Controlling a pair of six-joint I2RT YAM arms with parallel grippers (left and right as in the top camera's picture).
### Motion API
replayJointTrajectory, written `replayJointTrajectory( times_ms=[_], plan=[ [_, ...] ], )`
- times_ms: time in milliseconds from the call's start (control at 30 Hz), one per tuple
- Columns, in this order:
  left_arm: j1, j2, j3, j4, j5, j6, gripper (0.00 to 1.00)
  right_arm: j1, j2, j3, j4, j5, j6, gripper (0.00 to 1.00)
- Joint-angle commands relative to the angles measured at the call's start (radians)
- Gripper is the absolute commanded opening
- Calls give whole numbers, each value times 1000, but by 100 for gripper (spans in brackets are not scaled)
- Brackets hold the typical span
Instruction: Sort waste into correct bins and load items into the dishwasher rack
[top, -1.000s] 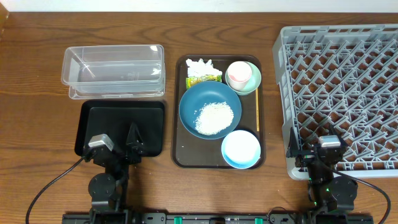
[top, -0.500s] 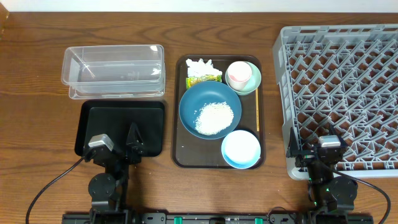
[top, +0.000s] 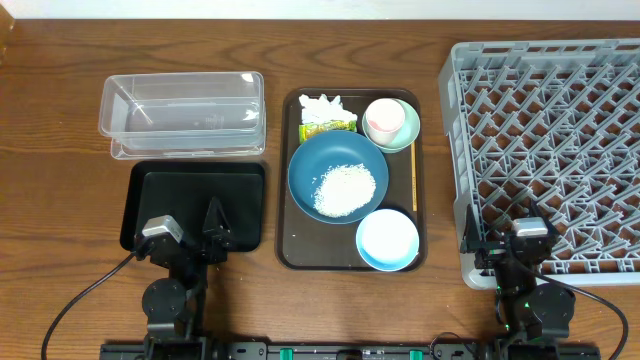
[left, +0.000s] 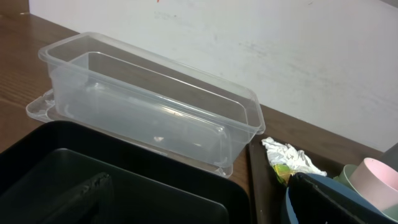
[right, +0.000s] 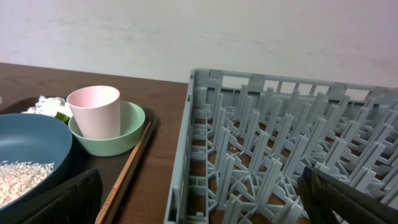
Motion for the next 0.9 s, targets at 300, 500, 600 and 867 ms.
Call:
replayJointTrajectory(
  times_ms=[300,500,600,867],
  plan=[
    [2,7,-23,2,703,-581,91,3,-5,-2,-5,7,12,99],
    [2,7,-23,94,880,-652,92,3,-5,-2,-5,7,12,99],
    [2,7,-6,173,940,-652,92,3,-5,-2,-5,7,12,99],
    [9,103,231,22,911,-472,92,3,-5,-2,-5,7,12,99]
  ],
)
